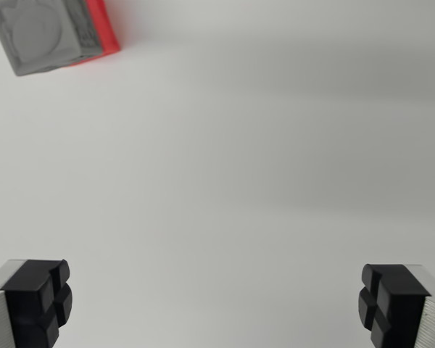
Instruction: Destack cube
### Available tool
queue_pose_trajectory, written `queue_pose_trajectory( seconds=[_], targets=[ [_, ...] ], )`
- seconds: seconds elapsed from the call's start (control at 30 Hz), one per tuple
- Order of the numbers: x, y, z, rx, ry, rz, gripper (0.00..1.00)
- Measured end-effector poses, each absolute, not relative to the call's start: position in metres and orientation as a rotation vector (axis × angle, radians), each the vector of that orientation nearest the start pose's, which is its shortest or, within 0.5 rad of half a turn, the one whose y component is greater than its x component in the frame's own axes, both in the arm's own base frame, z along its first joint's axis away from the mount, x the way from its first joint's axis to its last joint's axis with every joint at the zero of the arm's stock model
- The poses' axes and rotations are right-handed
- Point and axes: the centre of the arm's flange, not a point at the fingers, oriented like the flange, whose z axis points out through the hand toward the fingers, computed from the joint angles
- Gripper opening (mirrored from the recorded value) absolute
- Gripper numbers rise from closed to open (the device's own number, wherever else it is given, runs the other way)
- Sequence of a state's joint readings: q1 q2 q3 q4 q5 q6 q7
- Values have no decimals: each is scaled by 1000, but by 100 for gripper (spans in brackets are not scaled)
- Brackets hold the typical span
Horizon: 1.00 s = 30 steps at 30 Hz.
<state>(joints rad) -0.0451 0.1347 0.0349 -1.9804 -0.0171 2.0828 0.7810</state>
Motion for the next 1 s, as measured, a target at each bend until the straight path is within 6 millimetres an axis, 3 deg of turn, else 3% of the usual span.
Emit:
queue_pose_trajectory(
  seconds=[1.0],
  targets=[
    [612,55,336,-2982,1016,27,100]
  ],
)
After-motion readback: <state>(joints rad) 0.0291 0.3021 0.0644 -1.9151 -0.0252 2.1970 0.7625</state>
